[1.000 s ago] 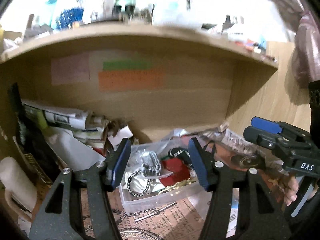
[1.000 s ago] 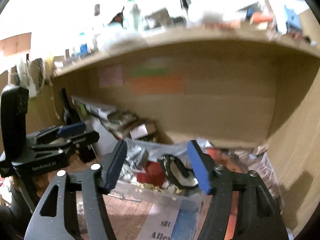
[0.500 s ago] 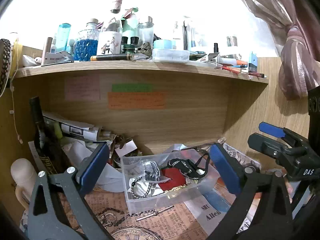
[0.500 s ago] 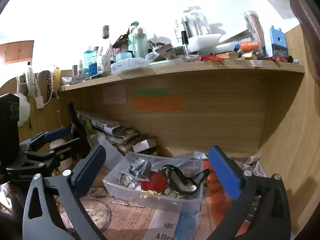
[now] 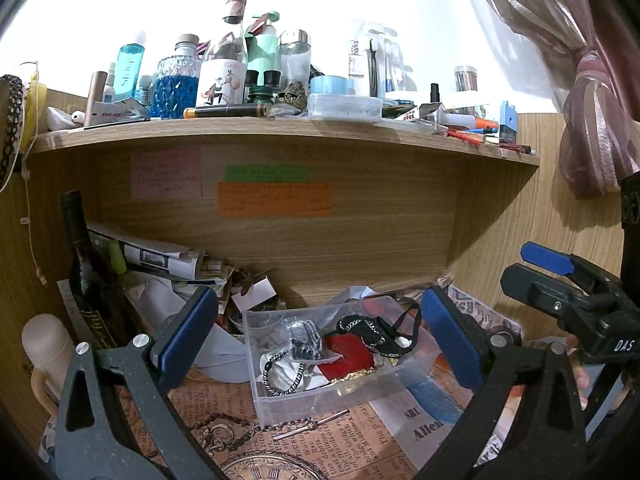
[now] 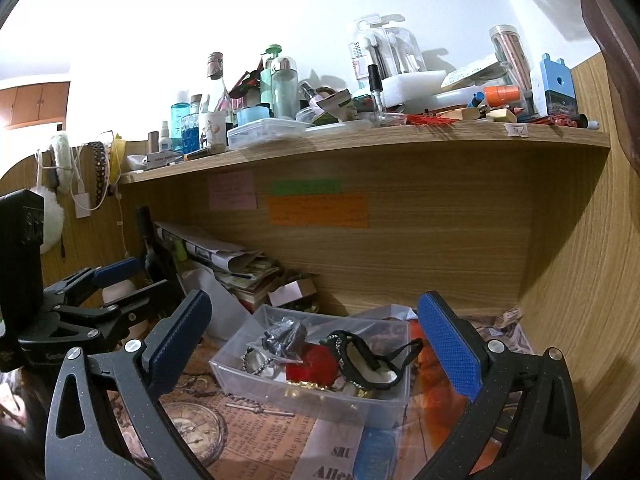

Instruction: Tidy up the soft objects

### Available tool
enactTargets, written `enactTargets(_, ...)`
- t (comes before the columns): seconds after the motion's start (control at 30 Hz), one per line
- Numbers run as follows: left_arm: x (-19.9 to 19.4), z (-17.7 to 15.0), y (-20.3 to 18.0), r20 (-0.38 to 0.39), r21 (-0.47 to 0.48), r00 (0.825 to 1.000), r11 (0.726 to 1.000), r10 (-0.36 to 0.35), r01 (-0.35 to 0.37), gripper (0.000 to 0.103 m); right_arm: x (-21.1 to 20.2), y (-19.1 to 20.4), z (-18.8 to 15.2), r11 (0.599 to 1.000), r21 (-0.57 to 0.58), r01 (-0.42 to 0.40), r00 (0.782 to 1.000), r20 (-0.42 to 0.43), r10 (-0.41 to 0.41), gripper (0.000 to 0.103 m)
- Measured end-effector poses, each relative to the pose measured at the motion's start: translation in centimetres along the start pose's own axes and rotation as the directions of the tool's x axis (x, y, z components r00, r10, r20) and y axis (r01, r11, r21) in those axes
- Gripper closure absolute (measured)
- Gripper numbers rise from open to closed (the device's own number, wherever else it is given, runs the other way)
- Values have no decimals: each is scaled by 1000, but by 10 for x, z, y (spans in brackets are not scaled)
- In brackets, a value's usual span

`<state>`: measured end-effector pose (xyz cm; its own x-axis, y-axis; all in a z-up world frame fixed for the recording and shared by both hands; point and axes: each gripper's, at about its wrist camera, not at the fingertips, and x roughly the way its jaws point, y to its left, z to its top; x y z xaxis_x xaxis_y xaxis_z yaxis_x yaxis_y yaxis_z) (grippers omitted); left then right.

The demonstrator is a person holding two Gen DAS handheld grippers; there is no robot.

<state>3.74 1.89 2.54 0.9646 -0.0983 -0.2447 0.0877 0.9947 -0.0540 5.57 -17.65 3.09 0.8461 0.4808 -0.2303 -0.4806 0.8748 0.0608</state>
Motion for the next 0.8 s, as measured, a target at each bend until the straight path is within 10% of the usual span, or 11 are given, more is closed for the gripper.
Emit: enactTargets(0.8,0,0,1,1,5,1000,1000,-2,2,0,-1,4,0,1000,-1,-1,1000,2,1,0)
